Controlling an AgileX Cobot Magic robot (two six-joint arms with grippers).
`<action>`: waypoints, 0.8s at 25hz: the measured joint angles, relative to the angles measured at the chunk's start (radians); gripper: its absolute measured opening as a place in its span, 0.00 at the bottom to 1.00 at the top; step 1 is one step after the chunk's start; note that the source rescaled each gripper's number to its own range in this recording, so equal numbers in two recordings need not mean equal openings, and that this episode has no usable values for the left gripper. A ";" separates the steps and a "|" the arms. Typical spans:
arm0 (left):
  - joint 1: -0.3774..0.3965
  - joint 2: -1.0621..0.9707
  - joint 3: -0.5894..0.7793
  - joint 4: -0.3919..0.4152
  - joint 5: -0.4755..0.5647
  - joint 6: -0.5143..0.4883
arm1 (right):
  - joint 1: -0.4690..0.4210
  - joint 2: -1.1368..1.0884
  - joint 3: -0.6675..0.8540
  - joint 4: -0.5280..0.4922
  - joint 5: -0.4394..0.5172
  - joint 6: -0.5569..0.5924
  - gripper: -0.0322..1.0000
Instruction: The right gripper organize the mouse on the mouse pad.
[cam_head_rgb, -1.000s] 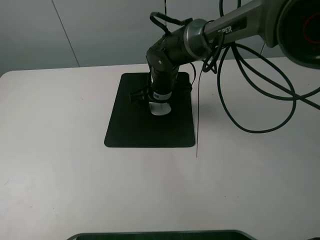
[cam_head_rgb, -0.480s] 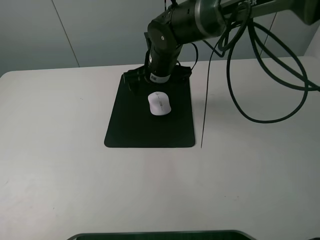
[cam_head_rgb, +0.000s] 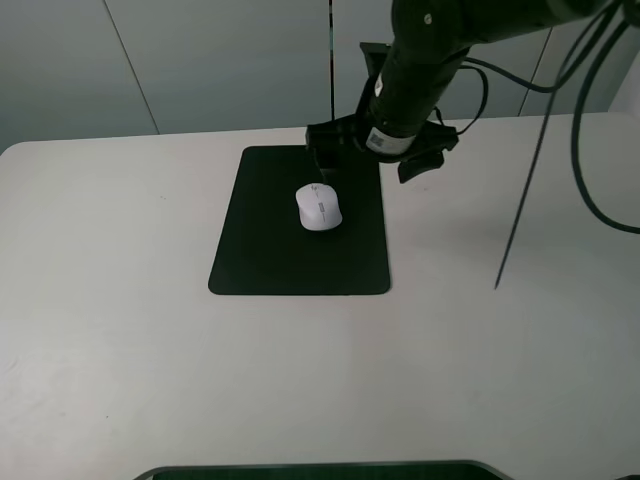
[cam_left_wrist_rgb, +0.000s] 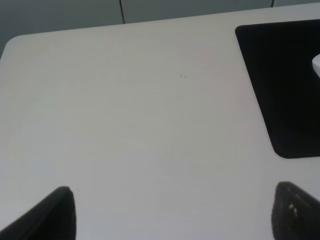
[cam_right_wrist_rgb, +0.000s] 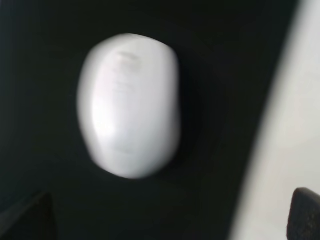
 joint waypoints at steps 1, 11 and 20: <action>0.000 0.000 0.000 0.000 0.000 0.000 | -0.030 -0.029 0.045 0.005 0.000 -0.015 0.99; 0.000 0.000 0.000 0.000 0.000 0.000 | -0.338 -0.403 0.380 -0.009 0.017 -0.168 1.00; 0.000 0.000 0.000 0.000 0.000 0.000 | -0.439 -0.825 0.458 -0.071 0.127 -0.239 1.00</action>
